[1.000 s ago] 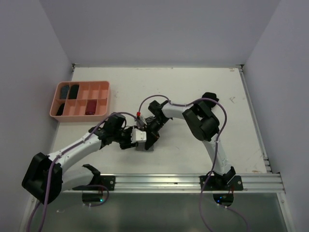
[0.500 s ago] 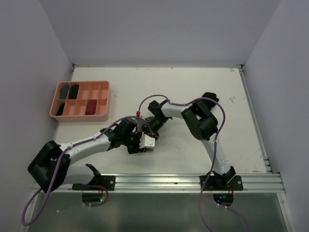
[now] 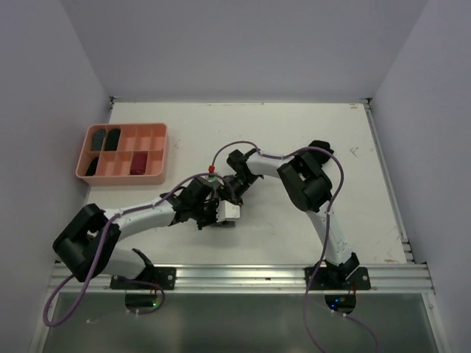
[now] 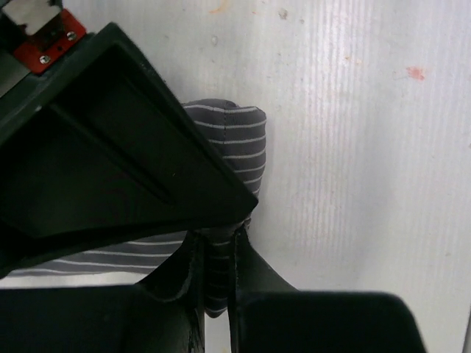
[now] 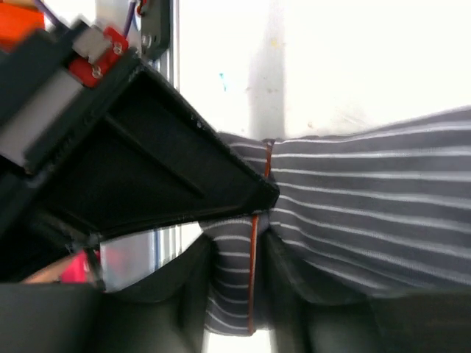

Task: Roll the underwear

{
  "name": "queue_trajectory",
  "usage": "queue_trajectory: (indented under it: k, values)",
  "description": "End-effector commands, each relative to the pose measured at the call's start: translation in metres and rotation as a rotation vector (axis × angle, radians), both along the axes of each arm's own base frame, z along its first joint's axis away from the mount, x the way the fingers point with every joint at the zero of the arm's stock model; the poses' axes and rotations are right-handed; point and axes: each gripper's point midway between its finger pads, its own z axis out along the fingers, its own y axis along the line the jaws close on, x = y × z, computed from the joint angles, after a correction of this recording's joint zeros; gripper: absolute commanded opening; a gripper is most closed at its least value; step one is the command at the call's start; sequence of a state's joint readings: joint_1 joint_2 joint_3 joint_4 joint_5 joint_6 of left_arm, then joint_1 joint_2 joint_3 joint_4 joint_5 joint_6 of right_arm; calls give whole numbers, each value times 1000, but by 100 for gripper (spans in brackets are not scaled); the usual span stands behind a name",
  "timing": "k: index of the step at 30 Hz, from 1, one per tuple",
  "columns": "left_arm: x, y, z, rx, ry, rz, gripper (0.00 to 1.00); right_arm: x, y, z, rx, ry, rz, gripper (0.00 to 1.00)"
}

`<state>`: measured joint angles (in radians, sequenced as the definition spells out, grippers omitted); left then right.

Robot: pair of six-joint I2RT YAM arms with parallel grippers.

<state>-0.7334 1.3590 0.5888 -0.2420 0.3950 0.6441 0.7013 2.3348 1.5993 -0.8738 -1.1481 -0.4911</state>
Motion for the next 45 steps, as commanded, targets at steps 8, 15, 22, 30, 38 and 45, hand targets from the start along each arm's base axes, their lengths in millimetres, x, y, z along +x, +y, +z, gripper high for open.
queue_trajectory:
  k: [8, 15, 22, 30, 38, 45]
  values:
    - [-22, 12, -38, 160, 225, -30, 0, 157, -40, 85, 42, -365, -333, 80]
    - [5, 17, -37, 120, 449, 59, 0, 206, -111, 145, -43, -737, -598, 83]
    - [22, 11, -48, 170, 663, 133, 0, 192, -166, 252, -32, -1233, -736, 99]
    - [41, 18, -65, 188, 714, 175, 0, 108, -161, 222, 2, -1150, -432, 96]
    - [41, 26, -76, 216, 787, 156, 0, 23, -81, 126, 113, -1133, -103, 82]
    - [32, 28, -84, 228, 847, 127, 0, 29, -49, 80, 104, -1324, 62, 81]
